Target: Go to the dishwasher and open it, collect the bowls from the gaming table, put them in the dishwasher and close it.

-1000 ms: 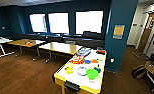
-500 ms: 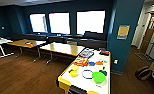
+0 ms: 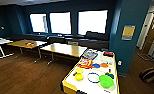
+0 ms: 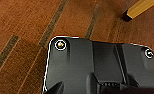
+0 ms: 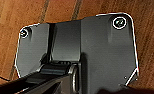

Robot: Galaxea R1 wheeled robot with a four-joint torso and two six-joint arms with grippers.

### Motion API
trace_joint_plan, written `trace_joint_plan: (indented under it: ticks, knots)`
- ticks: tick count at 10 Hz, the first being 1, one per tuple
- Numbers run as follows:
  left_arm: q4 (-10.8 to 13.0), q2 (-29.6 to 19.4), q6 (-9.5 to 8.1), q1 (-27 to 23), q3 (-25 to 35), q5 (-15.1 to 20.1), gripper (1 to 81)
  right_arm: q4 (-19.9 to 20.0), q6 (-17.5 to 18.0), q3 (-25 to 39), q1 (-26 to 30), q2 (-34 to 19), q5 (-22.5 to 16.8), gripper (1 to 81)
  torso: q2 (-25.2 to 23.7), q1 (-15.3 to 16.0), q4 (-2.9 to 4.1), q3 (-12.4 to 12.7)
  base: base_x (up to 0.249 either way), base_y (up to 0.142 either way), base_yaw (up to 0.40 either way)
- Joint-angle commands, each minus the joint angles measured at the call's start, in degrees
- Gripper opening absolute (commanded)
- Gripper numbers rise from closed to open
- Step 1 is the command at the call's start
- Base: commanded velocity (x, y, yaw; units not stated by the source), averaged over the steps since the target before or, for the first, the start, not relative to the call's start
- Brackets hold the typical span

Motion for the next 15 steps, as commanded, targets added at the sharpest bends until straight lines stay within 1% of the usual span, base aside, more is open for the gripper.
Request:
trace_joint_plan:
  ticks: [1, 11, 13, 15]
  knots:
    - [0.1, -0.34, 0.42, -2.92, -0.13, 2.5, 81.1, 0.01, -0.04, 0.06, 3.02, 0.09, -3.08, 81.1, 0.0, 0.0, 0.0, 0.0, 0.159, 0.178, 0.0]
    - [0.45, -0.07, 0.42, -2.91, -0.13, 2.5, 81.1, 0.01, -0.04, 0.06, 3.02, 0.0, -3.16, 81.1, 0.0, -0.02, 0.0, 0.02, 0.161, 0.171, 0.0]
    - [0.45, -0.07, 0.42, -2.92, -0.13, 2.59, 81.1, 0.0, -0.04, 0.06, 3.11, 0.01, -3.08, 81.1, 0.0, 0.0, 0.0, 0.0, 0.16, 0.125, 0.0]
    - [0.27, -0.16, 0.42, -2.92, -0.13, 2.59, 81.1, 0.01, -0.04, 0.05, 3.02, 0.09, -3.08, 81.1, 0.02, 0.02, 0.0, 0.0, 0.126, 0.077, 0.0]
